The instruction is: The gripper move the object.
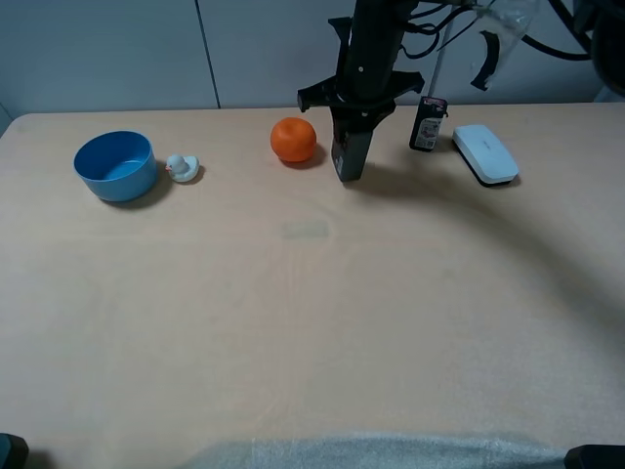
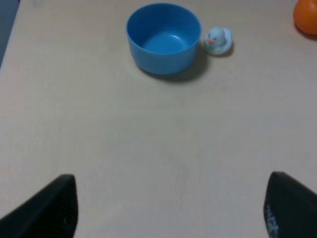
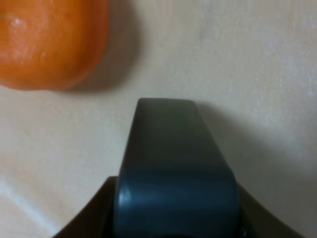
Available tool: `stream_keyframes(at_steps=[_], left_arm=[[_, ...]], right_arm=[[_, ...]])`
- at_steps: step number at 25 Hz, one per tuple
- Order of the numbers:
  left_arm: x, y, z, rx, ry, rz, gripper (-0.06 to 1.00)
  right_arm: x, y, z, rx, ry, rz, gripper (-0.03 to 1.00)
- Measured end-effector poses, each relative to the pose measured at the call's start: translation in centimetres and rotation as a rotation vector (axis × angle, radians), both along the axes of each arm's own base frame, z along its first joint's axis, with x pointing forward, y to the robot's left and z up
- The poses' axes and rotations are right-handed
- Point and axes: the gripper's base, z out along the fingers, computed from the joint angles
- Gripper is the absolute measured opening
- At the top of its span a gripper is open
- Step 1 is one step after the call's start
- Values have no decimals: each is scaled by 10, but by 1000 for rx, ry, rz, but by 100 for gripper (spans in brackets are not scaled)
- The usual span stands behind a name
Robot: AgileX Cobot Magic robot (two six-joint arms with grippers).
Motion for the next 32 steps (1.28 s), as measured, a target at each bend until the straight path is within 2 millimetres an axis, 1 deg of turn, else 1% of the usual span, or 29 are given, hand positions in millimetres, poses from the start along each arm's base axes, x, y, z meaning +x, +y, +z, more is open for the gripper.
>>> stream_keyframes(at_steps=[3, 6, 9, 15, 32], left_arm=[[0, 0, 0, 0, 0, 0, 82], [0, 0, 0, 0, 0, 0, 82], [0, 0, 0, 0, 0, 0, 82], [0, 0, 0, 0, 0, 0, 82], [0, 0, 0, 0, 0, 0, 82]], right_arm=[[2, 1, 5, 10, -16, 0, 29], [2, 1, 5, 10, -17, 0, 29], [2, 2, 4, 9, -15, 1, 29], [2, 2, -6, 0, 14, 0, 29], [2, 3, -6, 2, 11, 0, 29]])
